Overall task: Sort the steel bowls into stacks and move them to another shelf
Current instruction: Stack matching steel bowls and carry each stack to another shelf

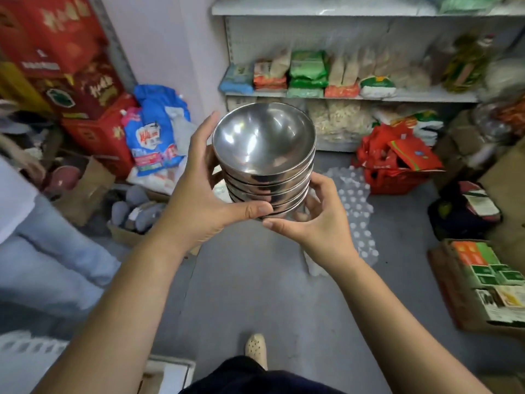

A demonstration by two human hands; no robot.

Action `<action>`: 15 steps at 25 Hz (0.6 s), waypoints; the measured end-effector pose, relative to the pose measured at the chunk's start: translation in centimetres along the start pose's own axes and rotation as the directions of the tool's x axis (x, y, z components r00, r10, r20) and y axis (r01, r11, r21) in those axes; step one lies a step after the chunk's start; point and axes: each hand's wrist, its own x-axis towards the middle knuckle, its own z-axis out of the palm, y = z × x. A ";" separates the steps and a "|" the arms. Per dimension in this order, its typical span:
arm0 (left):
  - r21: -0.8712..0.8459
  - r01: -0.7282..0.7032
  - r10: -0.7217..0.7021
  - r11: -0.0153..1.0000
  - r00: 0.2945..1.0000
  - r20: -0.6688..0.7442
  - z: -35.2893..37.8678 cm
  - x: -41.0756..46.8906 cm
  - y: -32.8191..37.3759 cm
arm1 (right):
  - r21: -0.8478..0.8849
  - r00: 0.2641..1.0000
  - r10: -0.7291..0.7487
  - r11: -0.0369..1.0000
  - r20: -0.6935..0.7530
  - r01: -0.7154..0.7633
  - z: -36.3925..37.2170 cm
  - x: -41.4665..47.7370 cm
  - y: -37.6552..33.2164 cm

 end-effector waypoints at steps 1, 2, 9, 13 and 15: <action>-0.005 -0.011 0.011 1.000 1.000 0.020 -0.3 2.3 -0.5 | 0.002 1.000 0.002 1.000 -0.019 -0.002 0.2 1.8 0.0; -0.018 -0.014 0.015 1.000 0.999 0.038 -0.5 4.4 -1.1 | -0.003 0.999 -0.003 1.000 -0.041 0.002 0.3 3.5 0.1; -0.070 -0.015 0.024 0.997 0.991 0.130 -0.1 16.9 -5.1 | -0.019 0.986 0.007 1.000 -0.168 -0.011 -0.9 14.2 2.2; -0.079 -0.014 0.025 0.997 0.991 0.132 1.1 24.1 -8.1 | -0.026 0.980 0.008 1.000 -0.200 -0.013 -2.8 21.4 3.8; -0.070 -0.029 0.037 0.997 0.992 0.122 1.9 28.1 -9.5 | -0.036 0.981 -0.003 0.999 -0.195 -0.004 -3.9 25.5 4.7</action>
